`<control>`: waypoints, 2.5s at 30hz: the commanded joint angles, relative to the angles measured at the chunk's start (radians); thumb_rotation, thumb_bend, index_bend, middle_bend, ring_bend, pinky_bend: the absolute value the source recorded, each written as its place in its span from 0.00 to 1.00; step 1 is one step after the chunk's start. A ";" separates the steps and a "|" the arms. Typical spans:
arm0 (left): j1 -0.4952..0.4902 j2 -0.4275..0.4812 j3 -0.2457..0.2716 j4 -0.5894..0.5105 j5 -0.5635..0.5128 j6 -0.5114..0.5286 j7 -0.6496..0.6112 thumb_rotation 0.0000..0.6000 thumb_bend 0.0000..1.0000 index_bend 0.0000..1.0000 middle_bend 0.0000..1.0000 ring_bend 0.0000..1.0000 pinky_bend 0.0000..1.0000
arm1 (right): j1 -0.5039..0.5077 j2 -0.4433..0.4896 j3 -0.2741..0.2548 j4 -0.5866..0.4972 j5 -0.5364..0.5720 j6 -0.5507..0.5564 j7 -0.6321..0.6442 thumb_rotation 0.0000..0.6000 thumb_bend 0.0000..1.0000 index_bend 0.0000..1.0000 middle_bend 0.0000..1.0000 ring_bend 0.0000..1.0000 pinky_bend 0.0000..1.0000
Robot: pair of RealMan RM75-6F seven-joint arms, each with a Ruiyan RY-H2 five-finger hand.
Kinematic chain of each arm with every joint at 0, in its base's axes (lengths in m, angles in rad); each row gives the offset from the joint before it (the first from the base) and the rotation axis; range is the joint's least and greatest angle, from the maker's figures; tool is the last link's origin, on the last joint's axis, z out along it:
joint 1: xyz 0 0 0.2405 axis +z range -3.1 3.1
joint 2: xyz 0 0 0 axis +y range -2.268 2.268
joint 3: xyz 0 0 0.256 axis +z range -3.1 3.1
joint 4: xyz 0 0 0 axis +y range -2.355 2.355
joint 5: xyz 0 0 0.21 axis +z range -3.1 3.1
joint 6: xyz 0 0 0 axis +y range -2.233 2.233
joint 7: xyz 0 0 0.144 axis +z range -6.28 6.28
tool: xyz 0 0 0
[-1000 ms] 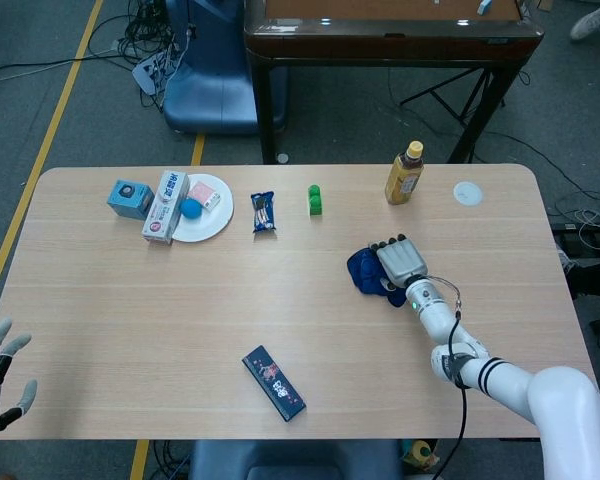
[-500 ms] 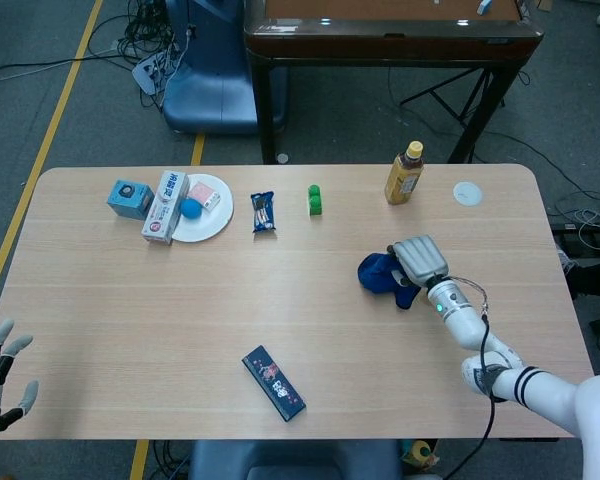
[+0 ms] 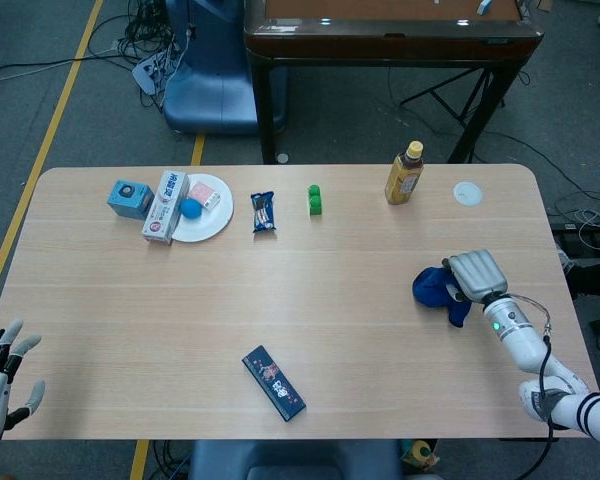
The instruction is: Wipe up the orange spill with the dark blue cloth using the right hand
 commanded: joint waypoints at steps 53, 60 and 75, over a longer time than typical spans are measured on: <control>-0.003 -0.012 0.002 0.028 -0.001 -0.011 -0.028 1.00 0.34 0.21 0.00 0.04 0.00 | -0.021 -0.088 -0.070 0.032 -0.090 -0.074 -0.089 1.00 0.57 0.65 0.51 0.52 0.68; 0.004 -0.005 0.002 0.024 -0.005 -0.001 -0.032 1.00 0.33 0.21 0.00 0.04 0.00 | 0.005 -0.102 -0.086 -0.076 -0.188 -0.057 -0.072 1.00 0.57 0.65 0.51 0.52 0.68; 0.013 0.002 0.002 0.025 -0.005 0.012 -0.043 1.00 0.34 0.21 0.00 0.04 0.00 | 0.057 -0.175 -0.043 -0.059 -0.188 -0.079 -0.071 1.00 0.57 0.65 0.51 0.52 0.68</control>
